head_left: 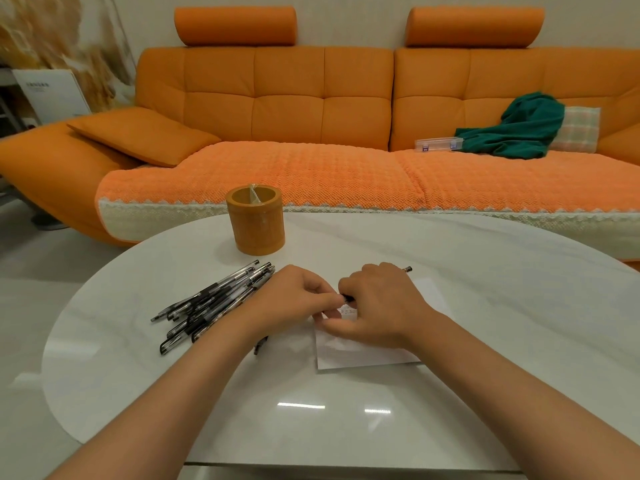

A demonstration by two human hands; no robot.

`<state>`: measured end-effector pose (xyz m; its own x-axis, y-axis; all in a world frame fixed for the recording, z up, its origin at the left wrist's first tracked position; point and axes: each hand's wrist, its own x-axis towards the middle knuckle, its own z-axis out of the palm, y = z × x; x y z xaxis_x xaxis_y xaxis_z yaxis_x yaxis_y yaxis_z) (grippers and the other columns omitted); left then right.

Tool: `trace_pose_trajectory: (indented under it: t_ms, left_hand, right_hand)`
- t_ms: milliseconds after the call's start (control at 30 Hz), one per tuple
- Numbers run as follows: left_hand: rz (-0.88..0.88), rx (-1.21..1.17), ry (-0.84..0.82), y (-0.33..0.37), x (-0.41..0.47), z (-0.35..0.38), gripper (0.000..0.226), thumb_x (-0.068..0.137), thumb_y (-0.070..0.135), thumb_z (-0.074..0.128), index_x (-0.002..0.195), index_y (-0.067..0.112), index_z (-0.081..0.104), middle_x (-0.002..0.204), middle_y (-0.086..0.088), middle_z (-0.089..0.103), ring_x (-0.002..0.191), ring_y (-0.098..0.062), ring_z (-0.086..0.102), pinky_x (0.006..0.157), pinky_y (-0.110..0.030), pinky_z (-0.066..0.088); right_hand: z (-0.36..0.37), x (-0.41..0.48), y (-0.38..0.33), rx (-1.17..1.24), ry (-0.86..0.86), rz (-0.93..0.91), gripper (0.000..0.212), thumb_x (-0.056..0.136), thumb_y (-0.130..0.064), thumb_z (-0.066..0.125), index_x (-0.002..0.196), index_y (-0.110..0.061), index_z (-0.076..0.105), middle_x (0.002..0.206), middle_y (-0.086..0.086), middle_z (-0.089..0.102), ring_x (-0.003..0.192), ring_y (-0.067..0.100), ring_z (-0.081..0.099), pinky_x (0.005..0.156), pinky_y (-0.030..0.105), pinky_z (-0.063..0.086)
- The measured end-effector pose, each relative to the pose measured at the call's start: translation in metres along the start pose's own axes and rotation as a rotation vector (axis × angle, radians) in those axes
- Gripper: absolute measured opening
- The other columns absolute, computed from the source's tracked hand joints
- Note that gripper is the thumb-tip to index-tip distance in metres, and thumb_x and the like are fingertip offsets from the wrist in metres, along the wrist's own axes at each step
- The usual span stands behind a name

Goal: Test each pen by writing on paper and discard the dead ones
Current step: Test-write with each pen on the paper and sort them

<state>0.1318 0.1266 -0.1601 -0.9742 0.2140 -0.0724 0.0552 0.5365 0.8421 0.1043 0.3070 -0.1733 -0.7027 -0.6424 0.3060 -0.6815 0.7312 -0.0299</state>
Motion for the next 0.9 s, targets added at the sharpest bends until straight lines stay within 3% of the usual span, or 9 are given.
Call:
trace_pose_trajectory:
  t_ms: [100,200,367,467,567,633,700,833,900]
  left_hand:
    - [-0.028,-0.013,-0.017,0.006,-0.003,0.003,0.012,0.085,0.027,0.074,0.080,0.020,0.082,0.077,-0.001,0.077,0.072,-0.005,0.069,0.062,-0.015,0.048]
    - [-0.049,0.008,-0.032,0.009,-0.004,0.005,0.012,0.084,0.029,0.075,0.076,0.023,0.082,0.077,0.003,0.077,0.071,-0.002,0.068,0.061,-0.015,0.048]
    - [-0.085,-0.036,-0.030,0.012,-0.005,0.002,0.010,0.084,0.026,0.076,0.079,0.018,0.081,0.075,0.001,0.076,0.067,-0.003,0.066,0.058,-0.013,0.047]
    - [-0.092,-0.020,0.073,0.009,-0.004,-0.006,0.011,0.082,0.028,0.079,0.085,0.018,0.079,0.076,0.002,0.076,0.065,-0.003,0.065,0.061,-0.018,0.050]
    - [-0.063,-0.014,0.225,0.001,0.001,-0.013,0.010,0.080,0.027,0.083,0.084,0.020,0.077,0.076,0.001,0.075,0.064,-0.002,0.061,0.063,-0.024,0.047]
    - [-0.034,-0.004,0.317,-0.005,0.003,-0.018,0.010,0.079,0.028,0.084,0.085,0.023,0.077,0.081,-0.003,0.073,0.070,-0.008,0.060,0.067,-0.031,0.049]
    - [-0.010,0.028,0.358,-0.009,0.003,-0.023,0.012,0.080,0.030,0.083,0.090,0.025,0.076,0.085,0.001,0.071,0.074,-0.009,0.060,0.072,-0.032,0.051]
    - [-0.065,0.505,0.333,-0.021,-0.002,-0.034,0.033,0.086,0.038,0.075,0.114,0.034,0.059,0.100,0.017,0.061,0.088,-0.006,0.058,0.075,-0.030,0.053]
    - [-0.119,0.667,0.318,-0.028,-0.005,-0.040,0.032,0.088,0.044,0.071,0.112,0.033,0.053,0.100,0.014,0.056,0.089,-0.010,0.056,0.070,-0.028,0.047]
  right_hand:
    - [0.001,0.001,-0.005,-0.032,0.073,0.035,0.064,0.075,-0.068,0.047,0.047,-0.013,0.030,0.038,0.002,0.026,0.044,0.018,0.021,0.048,0.031,0.017]
    - [0.002,-0.001,-0.010,-0.054,0.095,0.099,0.060,0.067,-0.060,0.054,0.045,-0.011,0.028,0.037,0.004,0.016,0.042,0.018,0.015,0.044,0.027,0.015]
    - [0.005,0.000,-0.009,0.004,0.146,0.067,0.054,0.071,-0.062,0.048,0.046,-0.015,0.038,0.038,-0.001,0.027,0.040,0.016,0.026,0.044,0.025,0.018]
    - [0.006,0.003,-0.003,0.070,0.069,0.000,0.042,0.083,-0.068,0.044,0.073,-0.029,0.055,0.066,-0.010,0.051,0.063,0.010,0.045,0.058,0.030,0.034]
    - [0.009,0.005,0.003,0.189,-0.006,0.021,0.024,0.093,-0.039,0.050,0.115,-0.030,0.054,0.101,-0.010,0.057,0.089,0.012,0.050,0.074,0.030,0.040]
    - [0.011,0.006,0.005,0.245,-0.022,0.082,0.027,0.099,-0.021,0.045,0.125,-0.027,0.050,0.111,-0.005,0.057,0.090,0.015,0.051,0.072,0.032,0.042]
    - [0.011,0.009,0.006,0.302,-0.034,0.117,0.027,0.103,-0.017,0.042,0.127,-0.025,0.053,0.112,-0.004,0.053,0.088,0.016,0.050,0.072,0.032,0.042]
    - [0.014,0.020,0.011,0.310,-0.028,0.155,0.033,0.103,-0.013,0.047,0.131,-0.023,0.060,0.110,-0.006,0.045,0.094,0.014,0.047,0.080,0.027,0.042]
    - [0.017,0.032,0.017,0.297,-0.040,0.198,0.035,0.102,-0.011,0.048,0.133,-0.022,0.060,0.110,-0.005,0.046,0.097,0.014,0.049,0.081,0.024,0.038]
